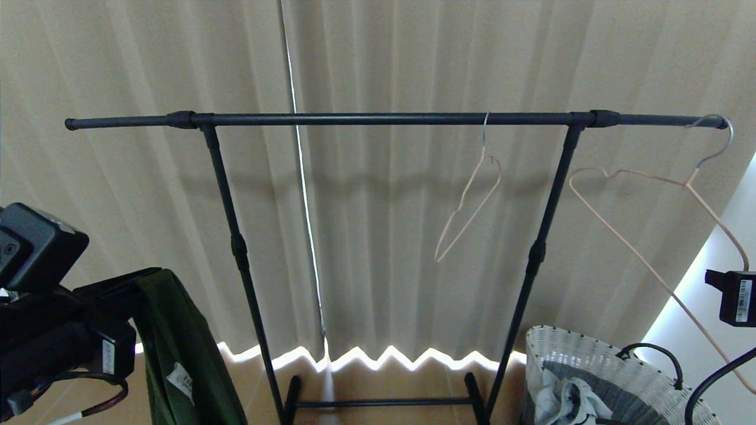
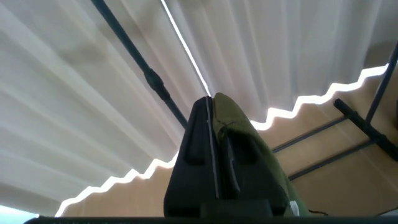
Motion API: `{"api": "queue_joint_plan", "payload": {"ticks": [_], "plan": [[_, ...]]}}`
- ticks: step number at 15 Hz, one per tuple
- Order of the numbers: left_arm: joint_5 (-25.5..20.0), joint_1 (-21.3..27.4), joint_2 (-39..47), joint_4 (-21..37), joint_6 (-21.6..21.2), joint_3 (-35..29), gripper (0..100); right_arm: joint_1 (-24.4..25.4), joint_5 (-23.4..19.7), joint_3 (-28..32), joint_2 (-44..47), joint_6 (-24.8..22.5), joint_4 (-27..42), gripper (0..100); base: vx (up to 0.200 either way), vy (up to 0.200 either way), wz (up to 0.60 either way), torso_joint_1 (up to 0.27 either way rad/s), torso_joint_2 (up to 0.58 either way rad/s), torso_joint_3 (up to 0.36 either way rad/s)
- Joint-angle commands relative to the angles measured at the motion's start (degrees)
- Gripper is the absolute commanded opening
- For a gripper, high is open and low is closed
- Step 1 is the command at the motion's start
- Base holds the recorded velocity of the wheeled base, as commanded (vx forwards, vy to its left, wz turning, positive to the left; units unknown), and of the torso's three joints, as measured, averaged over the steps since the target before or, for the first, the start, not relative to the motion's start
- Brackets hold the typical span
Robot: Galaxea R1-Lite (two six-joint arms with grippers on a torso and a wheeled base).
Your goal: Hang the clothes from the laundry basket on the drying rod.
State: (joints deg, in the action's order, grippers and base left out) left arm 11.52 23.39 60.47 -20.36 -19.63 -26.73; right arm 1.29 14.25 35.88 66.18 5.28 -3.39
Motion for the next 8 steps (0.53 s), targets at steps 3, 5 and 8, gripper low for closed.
{"api": "queue_joint_plan", "payload": {"ticks": [3, 5, 8], "plan": [[0.1, -1.2, 0.1, 0.0, 0.0, 1.6, 0, 0.0, -0.1, -1.0, -4.1, -0.1, 0.8, 0, 0.0, 0.0, 0.0, 0.0, 0.0, 0.0], [0.1, -1.2, -0.2, -0.1, 0.0, 1.7, 0, 0.6, -0.6, -1.4, -6.9, 0.1, 2.0, 0, 0.0, 0.0, 0.0, 0.0, 0.0, 0.0], [0.1, -1.2, 0.3, -2.0, 0.6, 4.0, 0, 1.7, -2.6, -5.3, -11.2, 0.0, 1.8, 0, 0.0, 0.0, 0.0, 0.0, 0.0, 0.0]]}}
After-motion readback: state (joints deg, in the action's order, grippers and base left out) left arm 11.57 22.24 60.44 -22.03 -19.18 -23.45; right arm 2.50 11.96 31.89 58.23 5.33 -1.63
